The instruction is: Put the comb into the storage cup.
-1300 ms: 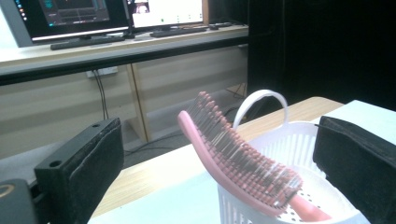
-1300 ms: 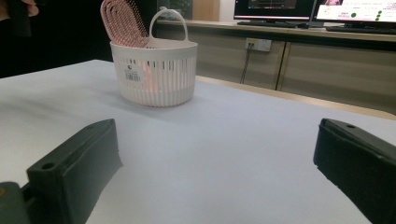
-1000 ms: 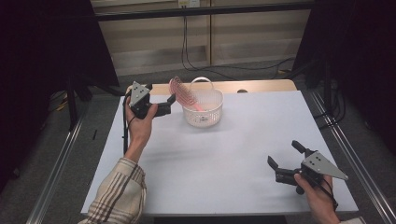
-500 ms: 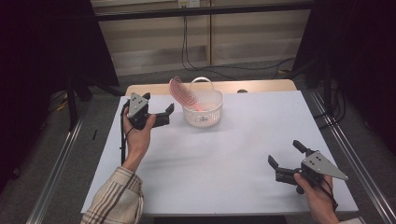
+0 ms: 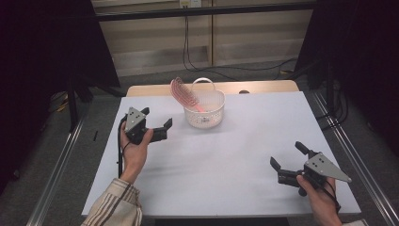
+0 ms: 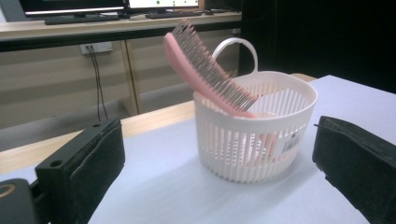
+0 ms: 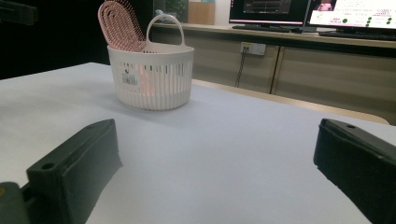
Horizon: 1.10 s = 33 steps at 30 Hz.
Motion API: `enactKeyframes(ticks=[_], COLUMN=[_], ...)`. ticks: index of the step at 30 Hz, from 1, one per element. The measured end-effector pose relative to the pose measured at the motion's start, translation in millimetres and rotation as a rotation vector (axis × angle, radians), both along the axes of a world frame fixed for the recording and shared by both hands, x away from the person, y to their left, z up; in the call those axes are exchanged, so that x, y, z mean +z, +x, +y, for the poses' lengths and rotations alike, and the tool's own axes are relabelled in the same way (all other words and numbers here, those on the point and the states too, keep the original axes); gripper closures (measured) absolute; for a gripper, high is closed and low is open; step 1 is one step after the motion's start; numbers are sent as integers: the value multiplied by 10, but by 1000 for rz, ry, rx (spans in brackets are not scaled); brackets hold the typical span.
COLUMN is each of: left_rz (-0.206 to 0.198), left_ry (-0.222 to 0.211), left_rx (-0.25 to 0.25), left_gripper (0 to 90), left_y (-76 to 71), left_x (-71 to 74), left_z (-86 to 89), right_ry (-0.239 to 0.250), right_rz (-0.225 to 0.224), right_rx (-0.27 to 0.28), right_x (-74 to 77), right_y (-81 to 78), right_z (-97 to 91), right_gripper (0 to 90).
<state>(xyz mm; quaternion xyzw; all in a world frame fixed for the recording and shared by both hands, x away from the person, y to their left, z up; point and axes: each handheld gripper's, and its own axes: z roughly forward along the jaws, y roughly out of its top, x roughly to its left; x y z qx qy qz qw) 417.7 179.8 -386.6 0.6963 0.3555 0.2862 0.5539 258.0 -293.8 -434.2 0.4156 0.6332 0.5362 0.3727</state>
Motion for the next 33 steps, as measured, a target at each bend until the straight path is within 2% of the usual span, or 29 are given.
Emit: enactKeyframes(ticks=[1,4,5,8,10,15,19,26,29,33], left_rz=[-1,0,-4,-22,-18,-37,-33,-27,-28,-26], left_ry=[-13,-15,-4,-16,-9,-14,-33,-12,-37,-42], left_rx=[7,6,5,-2,4,19,15,-7,-12,-14], left_gripper=[26,25,25,26,25,25,25,25,23,21], left_y=[-16,-57,-81,-152,-194,-277,-347,-453,-526,-608], left_x=[-17,-50,-62,-88,-106,-141,-167,-171,-163,-192], left_z=[15,42,51,84,108,157,163,154,168,177], right_ry=[-1,1,1,1,0,3,3,4,7,9], right_rz=[0,-1,-1,-1,0,0,-2,-4,-2,-8], right_rx=[-1,1,-3,-3,-1,6,1,2,-4,-3], right_x=[-1,-3,-2,1,0,-2,-2,2,5,9], right_y=[2,6,4,-2,0,4,6,-3,-4,-8], right_z=[0,-2,-2,-3,-2,4,0,-3,-6,-7], right_gripper=[0,0,0,0,0,0,0,0,0,0])
